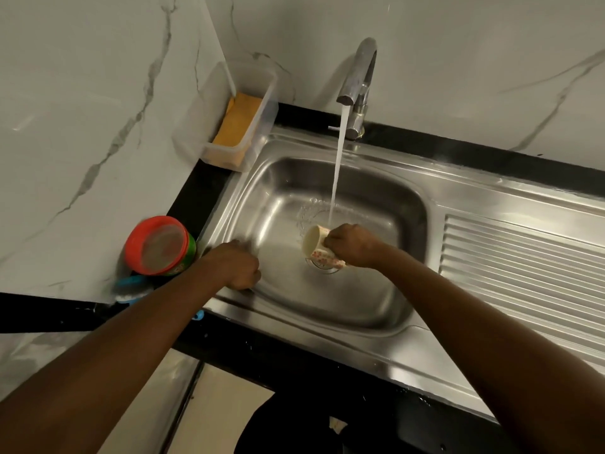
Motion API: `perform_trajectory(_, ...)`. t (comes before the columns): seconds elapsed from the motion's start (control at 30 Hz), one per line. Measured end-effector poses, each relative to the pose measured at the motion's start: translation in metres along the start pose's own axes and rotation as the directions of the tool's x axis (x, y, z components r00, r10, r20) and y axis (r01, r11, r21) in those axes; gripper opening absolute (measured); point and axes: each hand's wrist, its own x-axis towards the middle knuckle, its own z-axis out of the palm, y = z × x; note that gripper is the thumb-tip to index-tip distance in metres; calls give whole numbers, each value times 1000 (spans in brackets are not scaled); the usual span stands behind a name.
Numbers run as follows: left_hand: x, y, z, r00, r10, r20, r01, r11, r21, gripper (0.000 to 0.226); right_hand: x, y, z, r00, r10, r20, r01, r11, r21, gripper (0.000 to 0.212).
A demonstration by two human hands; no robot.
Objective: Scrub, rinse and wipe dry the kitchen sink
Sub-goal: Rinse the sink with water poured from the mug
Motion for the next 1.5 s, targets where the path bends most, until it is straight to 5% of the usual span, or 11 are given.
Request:
perform_trajectory(0.17,12,15,8,993,7,115,5,994,-107,53,2,-19,10,981,-133,141,141,989,-48,40)
perform_trajectory(0.33,20,53,15,965,147,217,-94,967,-238,52,-18,-14,-13,930,-188,314,305,872,-382,41)
perform_trajectory(0.43,26,80,17,943,265,201,-157,888,-431,44,-28,-3,-37,935,-139,325,297,807,-510,42)
perform_trajectory(0.53,21,104,7,922,353,158,-205,792,-575,33,-33,7,-58,956,-101,276,228,848,-479,43)
perform_trajectory(0.73,16,97,5,919,369,139,-254,823,-507,49,-33,13,-50,963,-135,235,218,901,-376,34)
perform_trajectory(0.9,5,96,14,913,381,148,-280,847,-451,47,-46,1,-39,925,-261,277,359,842,-403,38)
perform_trajectory(1.07,1,133,12,867,493,69,-376,740,-558,45,-74,3,-55,911,-215,352,377,784,-494,41)
perform_trajectory(1.27,11,175,5,819,573,-37,-472,635,-612,44,-87,33,-85,959,-98,268,219,855,-471,41)
perform_trajectory(1.4,9,151,-3,878,475,-56,-424,720,-550,43,-78,40,-73,987,-100,123,140,914,-381,38)
perform_trajectory(1.5,3,116,1,936,347,63,-290,859,-423,42,-63,21,-41,992,-121,32,125,925,-358,38)
